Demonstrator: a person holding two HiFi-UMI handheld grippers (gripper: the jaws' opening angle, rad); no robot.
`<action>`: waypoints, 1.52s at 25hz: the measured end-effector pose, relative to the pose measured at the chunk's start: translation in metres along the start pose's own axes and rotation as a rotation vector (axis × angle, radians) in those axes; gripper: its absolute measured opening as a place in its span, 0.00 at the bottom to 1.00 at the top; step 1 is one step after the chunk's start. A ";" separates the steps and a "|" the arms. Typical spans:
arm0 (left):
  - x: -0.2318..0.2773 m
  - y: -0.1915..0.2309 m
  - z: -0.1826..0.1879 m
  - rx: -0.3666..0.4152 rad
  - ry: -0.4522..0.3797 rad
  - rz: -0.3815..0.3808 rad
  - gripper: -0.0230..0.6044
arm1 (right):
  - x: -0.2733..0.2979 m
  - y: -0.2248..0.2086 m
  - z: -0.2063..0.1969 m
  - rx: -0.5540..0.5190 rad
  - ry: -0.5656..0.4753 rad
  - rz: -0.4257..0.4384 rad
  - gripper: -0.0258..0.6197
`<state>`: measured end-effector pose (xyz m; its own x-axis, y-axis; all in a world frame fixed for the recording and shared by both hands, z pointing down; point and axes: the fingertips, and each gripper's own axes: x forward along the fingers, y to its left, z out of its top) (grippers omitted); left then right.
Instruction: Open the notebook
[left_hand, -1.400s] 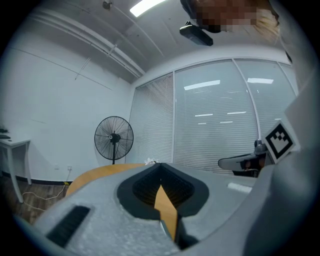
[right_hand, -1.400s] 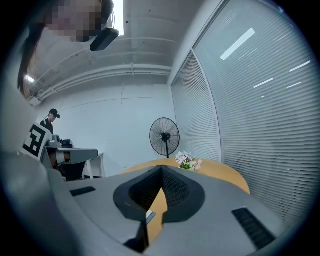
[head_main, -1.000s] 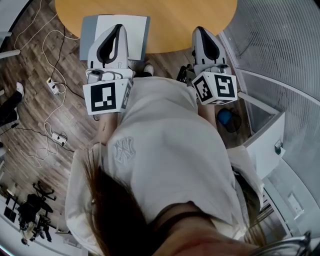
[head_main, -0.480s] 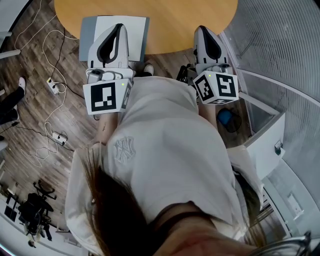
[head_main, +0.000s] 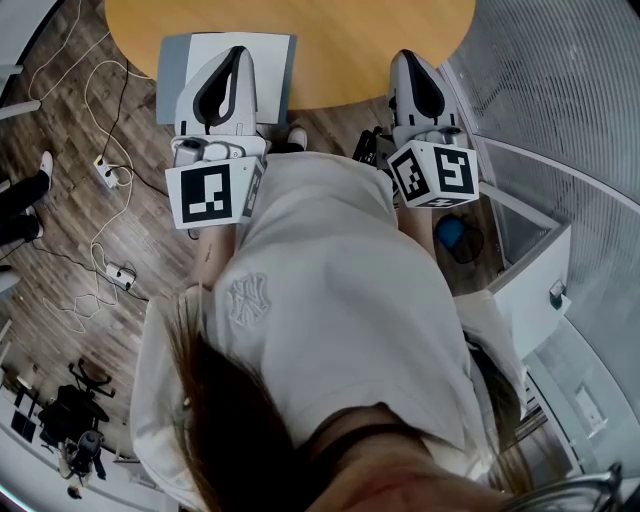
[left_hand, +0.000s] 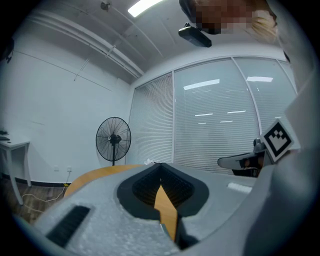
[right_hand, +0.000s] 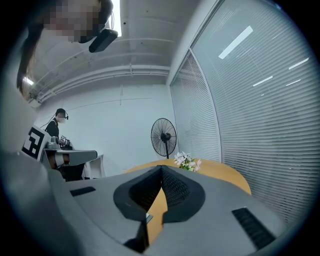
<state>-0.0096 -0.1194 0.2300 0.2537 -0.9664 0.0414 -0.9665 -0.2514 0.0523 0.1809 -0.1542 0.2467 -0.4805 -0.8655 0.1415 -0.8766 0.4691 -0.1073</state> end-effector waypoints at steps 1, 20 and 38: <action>0.001 0.000 0.000 0.000 0.001 0.000 0.06 | 0.000 0.000 0.000 0.001 0.001 0.000 0.04; 0.000 0.005 -0.003 -0.006 0.014 0.006 0.06 | 0.002 0.007 -0.001 -0.023 0.012 0.029 0.04; -0.012 0.001 -0.003 -0.009 0.009 0.010 0.06 | -0.009 0.010 0.000 -0.020 0.005 0.023 0.04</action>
<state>-0.0133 -0.1074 0.2330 0.2441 -0.9684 0.0510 -0.9686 -0.2409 0.0610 0.1768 -0.1413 0.2445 -0.5008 -0.8535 0.1439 -0.8655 0.4925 -0.0908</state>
